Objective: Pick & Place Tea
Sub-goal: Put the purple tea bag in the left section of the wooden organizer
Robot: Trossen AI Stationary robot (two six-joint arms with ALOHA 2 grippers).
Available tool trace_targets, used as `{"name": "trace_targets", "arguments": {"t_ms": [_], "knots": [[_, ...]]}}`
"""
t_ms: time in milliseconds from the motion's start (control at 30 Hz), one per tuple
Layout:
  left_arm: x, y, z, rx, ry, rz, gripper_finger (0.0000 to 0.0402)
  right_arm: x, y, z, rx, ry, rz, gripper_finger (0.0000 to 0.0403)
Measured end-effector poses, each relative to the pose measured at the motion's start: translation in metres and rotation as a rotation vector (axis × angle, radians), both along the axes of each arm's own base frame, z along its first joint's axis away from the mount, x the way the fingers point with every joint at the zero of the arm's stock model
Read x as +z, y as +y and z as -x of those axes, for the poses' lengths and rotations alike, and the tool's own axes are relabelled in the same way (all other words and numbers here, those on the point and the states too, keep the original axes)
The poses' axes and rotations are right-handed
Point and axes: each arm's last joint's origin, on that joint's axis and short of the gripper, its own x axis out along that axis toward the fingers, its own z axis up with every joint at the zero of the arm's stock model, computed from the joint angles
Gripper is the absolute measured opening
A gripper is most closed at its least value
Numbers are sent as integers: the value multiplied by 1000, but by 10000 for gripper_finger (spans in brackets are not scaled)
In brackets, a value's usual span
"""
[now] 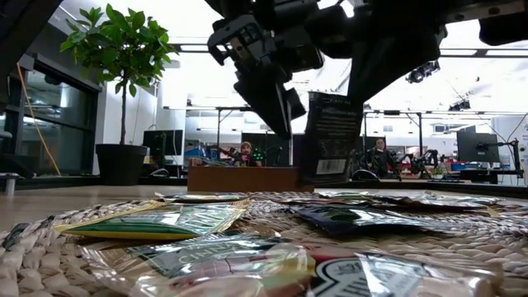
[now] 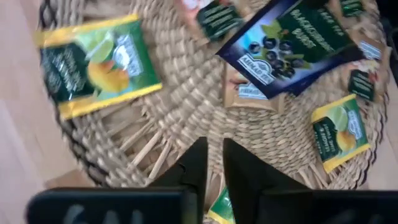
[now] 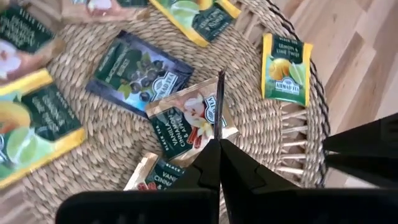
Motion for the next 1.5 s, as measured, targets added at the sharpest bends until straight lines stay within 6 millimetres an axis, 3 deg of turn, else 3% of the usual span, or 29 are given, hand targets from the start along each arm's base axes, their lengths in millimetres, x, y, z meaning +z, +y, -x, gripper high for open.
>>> {"name": "trace_targets", "arguments": {"t_ms": [167, 333, 833, 1233, 1500], "knots": [[1, -1, -2, -83, -72, -23, 105, 0, 6, 3, 84, -11, 78, 0], [3, -2, -5, -159, -144, -43, 129, -1, 8, 5, 150, -19, 164, 0], [9, -4, -10, -291, -273, 46, 131, -1, 7, 5, 317, -48, 448, 0], [16, -5, -20, -257, -375, 37, 131, -1, 17, 9, 400, -59, 542, 0], [14, -5, -18, -225, -340, 24, 131, -1, 29, 16, 433, -56, 549, 0]]}}
